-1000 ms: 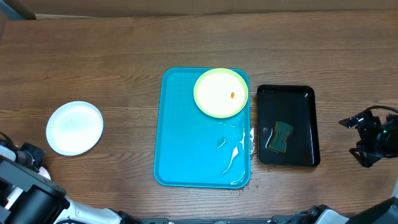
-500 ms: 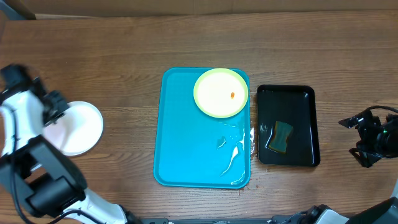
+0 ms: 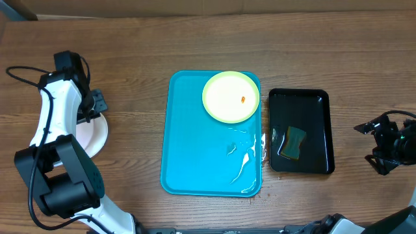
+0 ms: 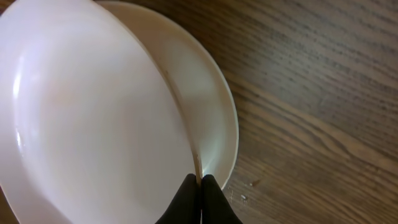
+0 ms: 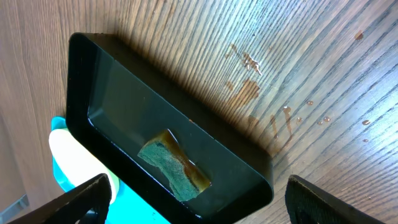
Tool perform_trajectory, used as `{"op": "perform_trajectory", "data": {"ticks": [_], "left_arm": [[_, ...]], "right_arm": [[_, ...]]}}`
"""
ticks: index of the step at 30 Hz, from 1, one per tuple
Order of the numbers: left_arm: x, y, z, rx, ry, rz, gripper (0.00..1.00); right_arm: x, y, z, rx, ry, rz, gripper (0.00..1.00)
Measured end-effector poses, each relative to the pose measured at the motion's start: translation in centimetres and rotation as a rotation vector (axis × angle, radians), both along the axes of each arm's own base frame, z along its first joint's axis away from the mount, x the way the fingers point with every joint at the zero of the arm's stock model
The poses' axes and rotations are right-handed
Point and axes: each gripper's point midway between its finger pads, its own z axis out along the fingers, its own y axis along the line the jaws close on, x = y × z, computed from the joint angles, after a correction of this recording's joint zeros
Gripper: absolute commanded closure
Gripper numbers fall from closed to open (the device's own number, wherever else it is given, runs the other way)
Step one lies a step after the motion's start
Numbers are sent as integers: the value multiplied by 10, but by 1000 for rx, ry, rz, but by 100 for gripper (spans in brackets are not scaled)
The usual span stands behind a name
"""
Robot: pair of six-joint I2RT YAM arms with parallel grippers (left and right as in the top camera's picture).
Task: Clean dirty plates on tray and stack at the side
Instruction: 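Move the left gripper to the yellow-rimmed plate and grip its rim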
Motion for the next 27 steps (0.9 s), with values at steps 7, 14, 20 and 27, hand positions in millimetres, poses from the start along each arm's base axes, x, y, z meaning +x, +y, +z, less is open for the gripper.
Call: {"op": "perform_trajectory", "data": {"ticks": [7,14,20,27], "left_arm": [[-6,-10,-1,-21,31,-8,50],[11,-40,43,-169,-30,-87,57],[55,-148,83,-323,-205,-394,49],[61,-295,56,-354,-259,-703,43]], "right_arm": [[-1,1,0,3,3,0,9],[-1,1,0,5,6,1,10],[0,4,0,1,-6,38,10],[6,37,0,-7,-17,227,14]]}}
